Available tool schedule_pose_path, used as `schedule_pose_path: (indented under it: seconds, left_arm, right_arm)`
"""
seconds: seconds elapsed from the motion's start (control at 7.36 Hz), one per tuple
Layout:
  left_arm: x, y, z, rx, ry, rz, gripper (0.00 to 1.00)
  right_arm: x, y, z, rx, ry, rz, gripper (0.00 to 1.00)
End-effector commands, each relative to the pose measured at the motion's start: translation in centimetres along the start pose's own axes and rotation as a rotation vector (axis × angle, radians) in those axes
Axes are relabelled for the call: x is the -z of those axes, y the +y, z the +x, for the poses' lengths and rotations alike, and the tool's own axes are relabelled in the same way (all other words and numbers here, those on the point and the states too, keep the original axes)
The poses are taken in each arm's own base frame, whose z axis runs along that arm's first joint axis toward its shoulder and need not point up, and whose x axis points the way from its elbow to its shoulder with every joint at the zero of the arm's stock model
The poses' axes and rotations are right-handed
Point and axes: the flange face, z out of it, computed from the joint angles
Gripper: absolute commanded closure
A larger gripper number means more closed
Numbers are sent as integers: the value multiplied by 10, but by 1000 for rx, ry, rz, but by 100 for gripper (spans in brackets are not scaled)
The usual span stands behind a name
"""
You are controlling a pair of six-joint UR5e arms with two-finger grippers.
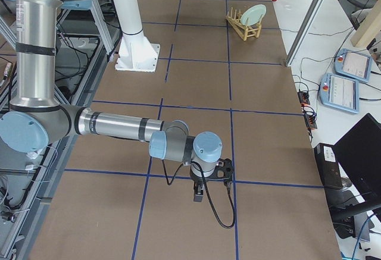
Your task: Place plate on rack
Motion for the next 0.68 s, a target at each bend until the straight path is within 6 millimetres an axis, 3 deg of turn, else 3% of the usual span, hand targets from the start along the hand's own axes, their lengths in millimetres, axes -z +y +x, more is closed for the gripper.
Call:
schedule_pose_path:
  seconds: [0.0,0.27,0.54]
  left_arm:
    - [20,24,2,-19,-1,33,0]
    - [44,34,-14,14,-5,65,0]
    - [52,33,-23,37,-27,73,0]
  right_arm:
    - [0,0,0,0,0,0,0]
    - [0,0,0,0,0,0,0]
    - [0,0,0,0,0,0,0]
